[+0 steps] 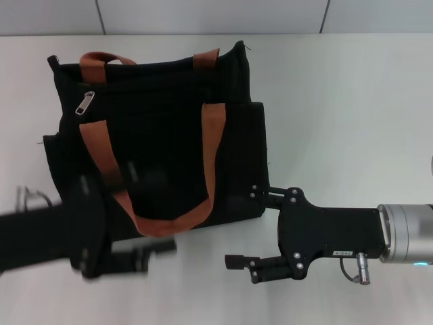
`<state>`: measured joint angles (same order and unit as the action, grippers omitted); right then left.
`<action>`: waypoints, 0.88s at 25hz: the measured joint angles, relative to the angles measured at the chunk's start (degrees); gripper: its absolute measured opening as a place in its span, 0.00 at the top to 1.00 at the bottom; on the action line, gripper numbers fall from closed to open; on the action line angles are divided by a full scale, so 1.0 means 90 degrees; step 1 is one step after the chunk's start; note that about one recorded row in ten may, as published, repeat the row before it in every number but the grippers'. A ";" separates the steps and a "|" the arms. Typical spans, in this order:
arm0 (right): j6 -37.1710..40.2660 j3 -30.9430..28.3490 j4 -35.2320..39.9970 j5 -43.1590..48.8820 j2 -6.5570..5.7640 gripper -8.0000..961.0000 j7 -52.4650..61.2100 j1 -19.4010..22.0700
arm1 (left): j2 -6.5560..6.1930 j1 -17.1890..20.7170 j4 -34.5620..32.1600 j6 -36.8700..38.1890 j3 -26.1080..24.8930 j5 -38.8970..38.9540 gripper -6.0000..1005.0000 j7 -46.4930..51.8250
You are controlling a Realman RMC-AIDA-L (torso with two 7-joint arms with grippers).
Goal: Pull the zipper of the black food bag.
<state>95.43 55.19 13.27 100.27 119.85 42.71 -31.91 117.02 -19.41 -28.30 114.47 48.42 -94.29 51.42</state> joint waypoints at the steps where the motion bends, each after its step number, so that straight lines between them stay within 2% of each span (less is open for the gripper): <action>1: 0.0000 0.0000 0.0000 0.0000 0.0000 0.14 0.0000 0.0000 | 0.0008 0.0008 0.0000 0.0000 -0.0017 0.0207 0.18 -0.0004; 4: -0.0013 0.0000 0.0000 -0.0005 0.0002 0.14 0.0000 0.0000 | 0.0024 0.0077 0.0004 0.0002 -0.0229 0.1244 0.18 0.0016; 8: -0.0016 0.0000 0.0000 -0.0009 0.0004 0.14 -0.0038 0.0008 | -0.0009 0.0110 0.0010 -0.0035 -0.0614 0.1716 0.18 0.0180; 9: 0.0001 0.0000 0.0000 -0.0024 0.0004 0.14 -0.0089 0.0033 | -0.0131 0.0114 0.0011 -0.0162 -0.0991 0.1736 0.18 0.0442; 10: 0.0001 0.0000 0.0000 -0.0024 0.0004 0.14 -0.0089 0.0033 | -0.0131 0.0114 0.0011 -0.0162 -0.0991 0.1736 0.18 0.0442; 11: 0.0015 0.0003 0.0000 -0.0040 0.0004 0.14 -0.0116 0.0047 | -0.0221 0.0118 0.0019 -0.0277 -0.1141 0.1709 0.18 0.0627; 12: 0.0030 0.0003 0.0000 -0.0070 0.0004 0.14 -0.0148 0.0069 | -0.0422 0.0136 0.0050 -0.0538 -0.1270 0.1644 0.18 0.0934; 13: 0.0030 0.0003 0.0000 -0.0072 0.0004 0.14 -0.0154 0.0074 | -0.0422 0.0136 0.0050 -0.0538 -0.1270 0.1644 0.18 0.0934; 14: 0.0030 0.0005 0.0000 -0.0074 0.0004 0.14 -0.0159 0.0075 | -0.0669 0.0169 0.0090 -0.0912 -0.1287 0.1459 0.18 0.1187; 15: 0.0030 0.0005 0.0000 -0.0074 0.0004 0.14 -0.0159 0.0075 | -0.0669 0.0169 0.0090 -0.0912 -0.1287 0.1459 0.18 0.1187; 16: 0.0028 0.0008 0.0000 -0.0075 0.0004 0.14 -0.0165 0.0073 | -0.0835 0.0191 0.0091 -0.1236 -0.1290 0.1159 0.18 0.1321; 17: 0.0025 0.0010 0.0000 -0.0076 0.0004 0.14 -0.0173 0.0069 | -0.0835 0.0191 0.0091 -0.1236 -0.1290 0.1159 0.18 0.1321; 19: 0.0025 0.0006 0.0000 -0.0078 0.0004 0.14 -0.0228 0.0065 | -0.0959 0.0193 0.0051 -0.1741 -0.1296 0.0558 0.18 0.1439; 22: 0.0028 0.0003 0.0000 -0.0078 0.0004 0.14 -0.0242 0.0058 | -0.0940 0.0153 0.0015 -0.2063 -0.1283 0.0095 0.18 0.1439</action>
<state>95.69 55.22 13.27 99.57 119.88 40.53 -31.39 108.57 -18.03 -28.17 95.91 36.88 -93.44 64.37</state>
